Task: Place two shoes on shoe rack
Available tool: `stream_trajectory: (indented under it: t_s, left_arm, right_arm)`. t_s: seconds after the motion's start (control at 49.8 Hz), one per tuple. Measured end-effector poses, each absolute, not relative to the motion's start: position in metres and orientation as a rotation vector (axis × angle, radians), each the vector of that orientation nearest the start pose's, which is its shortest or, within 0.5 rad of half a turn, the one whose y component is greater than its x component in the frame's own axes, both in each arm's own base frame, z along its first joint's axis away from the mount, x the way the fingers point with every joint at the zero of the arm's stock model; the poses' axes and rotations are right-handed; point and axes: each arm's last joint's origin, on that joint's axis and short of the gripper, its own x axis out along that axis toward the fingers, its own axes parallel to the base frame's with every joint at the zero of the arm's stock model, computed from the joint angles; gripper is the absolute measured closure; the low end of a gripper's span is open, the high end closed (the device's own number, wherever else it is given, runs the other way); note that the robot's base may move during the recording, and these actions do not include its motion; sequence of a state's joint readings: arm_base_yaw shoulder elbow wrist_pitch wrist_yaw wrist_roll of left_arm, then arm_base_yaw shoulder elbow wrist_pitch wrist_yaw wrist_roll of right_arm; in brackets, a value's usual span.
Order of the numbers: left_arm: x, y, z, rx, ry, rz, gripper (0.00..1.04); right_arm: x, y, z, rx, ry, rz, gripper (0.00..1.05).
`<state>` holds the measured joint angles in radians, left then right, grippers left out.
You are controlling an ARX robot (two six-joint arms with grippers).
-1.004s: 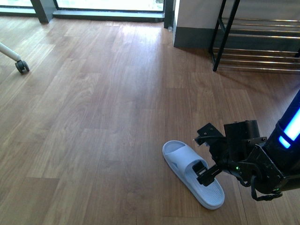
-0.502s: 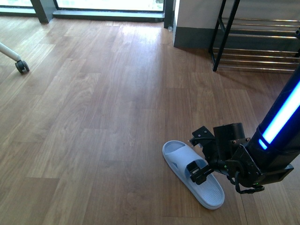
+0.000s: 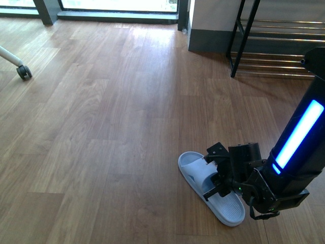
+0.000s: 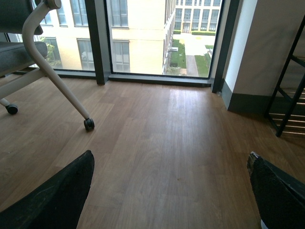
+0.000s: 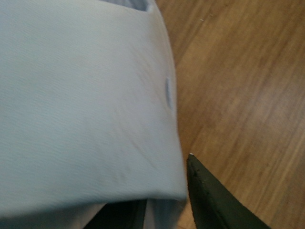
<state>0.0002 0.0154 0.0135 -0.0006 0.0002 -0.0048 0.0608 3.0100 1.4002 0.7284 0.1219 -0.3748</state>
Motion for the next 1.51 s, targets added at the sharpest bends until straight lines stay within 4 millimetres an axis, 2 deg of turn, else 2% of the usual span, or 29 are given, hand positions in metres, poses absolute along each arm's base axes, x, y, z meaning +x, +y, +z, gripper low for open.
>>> stream_trajectory:
  t_s: [0.1,0.201,0.281,0.462,0.522,0.763,0.863,0.924,1.124,1.506]
  left_arm:
    - [0.098,0.000,0.167,-0.005,0.002,0.000,0.09]
    - [0.098,0.000,0.167,-0.005,0.002,0.000,0.09]
    - [0.098,0.000,0.167,-0.005,0.002,0.000,0.09]
    - [0.098,0.000,0.167,-0.005,0.002,0.000,0.09]
    - [0.098,0.000,0.167,-0.005,0.002,0.000,0.09]
    - [0.098,0.000,0.167,-0.005,0.002,0.000,0.09]
    - [0.098,0.000,0.167,-0.005,0.002,0.000,0.09]
    - [0.098,0.000,0.167,-0.005,0.002,0.000,0.09]
    - [0.098,0.000,0.167,-0.005,0.002,0.000,0.09]
    - [0.098,0.000,0.167,-0.005,0.002,0.000,0.09]
  right_arm:
    - [0.386,0.006,-0.177,-0.468,0.879,0.097,1.02]
    - [0.381,-0.010,-0.153,-0.534,0.850,0.106,1.03]
    - [0.382,-0.025,-0.119,-0.564,0.815,0.088,1.03]
    - [0.373,-0.059,-0.019,-0.599,0.677,0.024,1.03]
    - [0.367,-0.064,-0.001,-0.601,0.652,0.021,1.03]
    - [0.316,-0.077,0.110,-0.524,0.500,0.027,1.03]
    - [0.297,-0.079,0.136,-0.497,0.458,0.021,1.03]
    - [0.277,-0.078,0.156,-0.464,0.421,0.016,1.03]
    - [0.234,-0.071,0.186,-0.419,0.335,0.010,1.03]
    - [0.232,-0.071,0.189,-0.414,0.321,0.004,1.03]
